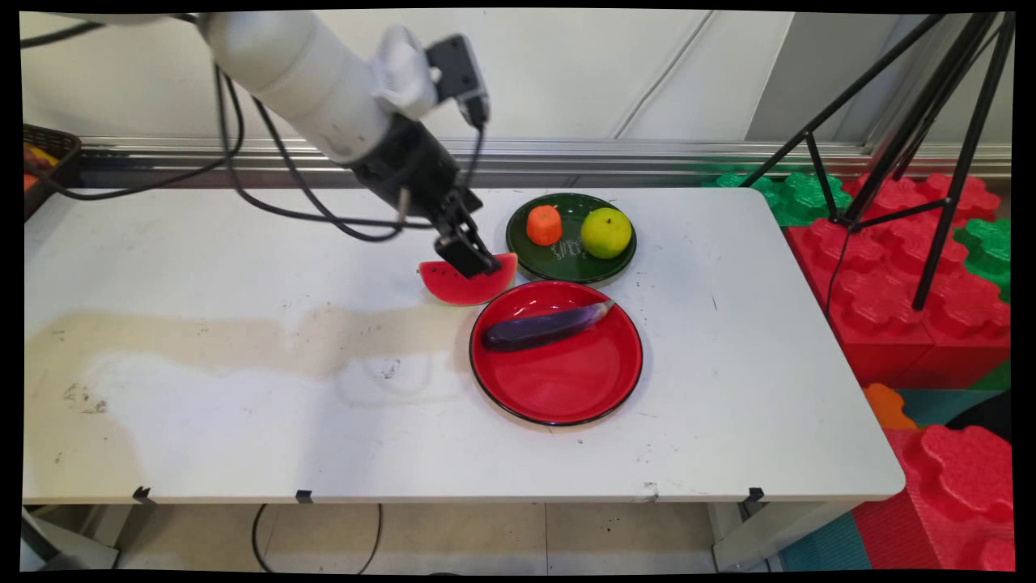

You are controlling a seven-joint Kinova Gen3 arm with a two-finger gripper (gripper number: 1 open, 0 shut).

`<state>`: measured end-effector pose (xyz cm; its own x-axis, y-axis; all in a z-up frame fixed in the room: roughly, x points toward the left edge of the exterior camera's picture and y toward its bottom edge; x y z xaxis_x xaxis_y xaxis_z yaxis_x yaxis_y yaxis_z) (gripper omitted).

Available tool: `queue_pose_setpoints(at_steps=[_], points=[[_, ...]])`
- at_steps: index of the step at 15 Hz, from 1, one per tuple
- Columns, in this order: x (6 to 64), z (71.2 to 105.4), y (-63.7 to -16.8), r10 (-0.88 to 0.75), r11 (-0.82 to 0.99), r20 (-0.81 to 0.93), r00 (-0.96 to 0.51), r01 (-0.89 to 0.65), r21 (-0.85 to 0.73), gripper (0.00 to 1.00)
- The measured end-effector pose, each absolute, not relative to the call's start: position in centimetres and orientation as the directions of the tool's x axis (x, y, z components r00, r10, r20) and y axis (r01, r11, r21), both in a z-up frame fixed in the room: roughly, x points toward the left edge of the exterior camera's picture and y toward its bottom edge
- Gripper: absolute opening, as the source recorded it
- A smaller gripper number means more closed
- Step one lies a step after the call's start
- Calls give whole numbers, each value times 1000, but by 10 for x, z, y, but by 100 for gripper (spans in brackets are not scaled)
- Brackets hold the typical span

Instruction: Pick up the eggplant from the red plate

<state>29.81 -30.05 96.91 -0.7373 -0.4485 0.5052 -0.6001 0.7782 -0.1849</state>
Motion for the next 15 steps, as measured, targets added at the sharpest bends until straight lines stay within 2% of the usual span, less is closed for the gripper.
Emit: queue_pose_setpoints(at_steps=[6,15], points=[[261,939,-321,-495,756,450,-743,-624,-198,100],[219,876,-357,-557,743,349,-753,-640,-194,100]])
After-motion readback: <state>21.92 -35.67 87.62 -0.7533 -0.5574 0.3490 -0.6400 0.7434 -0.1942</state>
